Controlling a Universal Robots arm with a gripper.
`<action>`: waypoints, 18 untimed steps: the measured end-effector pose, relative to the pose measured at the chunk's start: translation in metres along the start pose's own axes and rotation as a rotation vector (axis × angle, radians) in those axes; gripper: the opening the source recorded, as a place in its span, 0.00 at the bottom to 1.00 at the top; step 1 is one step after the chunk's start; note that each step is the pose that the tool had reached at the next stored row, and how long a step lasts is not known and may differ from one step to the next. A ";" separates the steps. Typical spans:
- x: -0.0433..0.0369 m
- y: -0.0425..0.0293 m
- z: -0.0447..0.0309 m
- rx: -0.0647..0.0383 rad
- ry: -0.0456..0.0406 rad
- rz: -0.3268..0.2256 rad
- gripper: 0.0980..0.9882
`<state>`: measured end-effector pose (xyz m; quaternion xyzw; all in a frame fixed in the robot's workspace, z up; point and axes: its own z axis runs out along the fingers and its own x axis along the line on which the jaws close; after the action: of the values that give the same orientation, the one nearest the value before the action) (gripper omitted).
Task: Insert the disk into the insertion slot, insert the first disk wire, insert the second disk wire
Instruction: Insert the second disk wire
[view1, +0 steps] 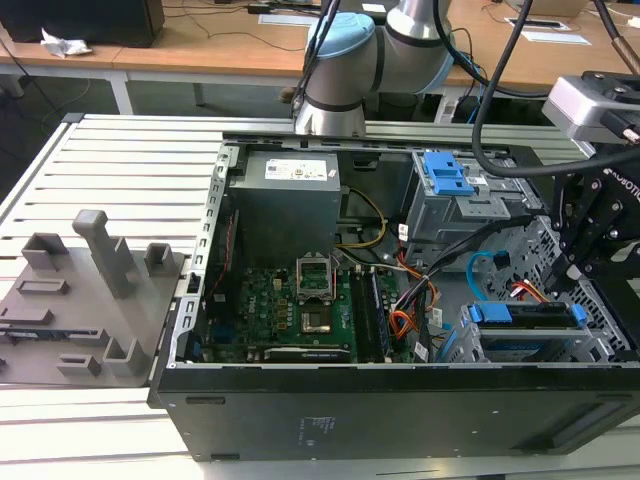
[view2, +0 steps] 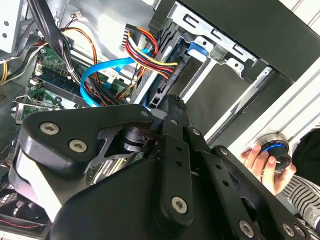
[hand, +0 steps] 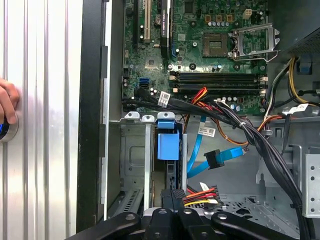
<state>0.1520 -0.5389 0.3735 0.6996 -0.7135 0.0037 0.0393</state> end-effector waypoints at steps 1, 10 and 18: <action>0.0000 0.0000 0.0000 0.000 -0.0001 0.000 0.01; 0.0000 0.0000 0.0002 0.000 0.0000 0.000 0.30; -0.0264 0.0006 -0.0013 0.000 0.0004 0.000 0.30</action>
<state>0.1520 -0.5125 0.3732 0.6996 -0.7135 0.0039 0.0395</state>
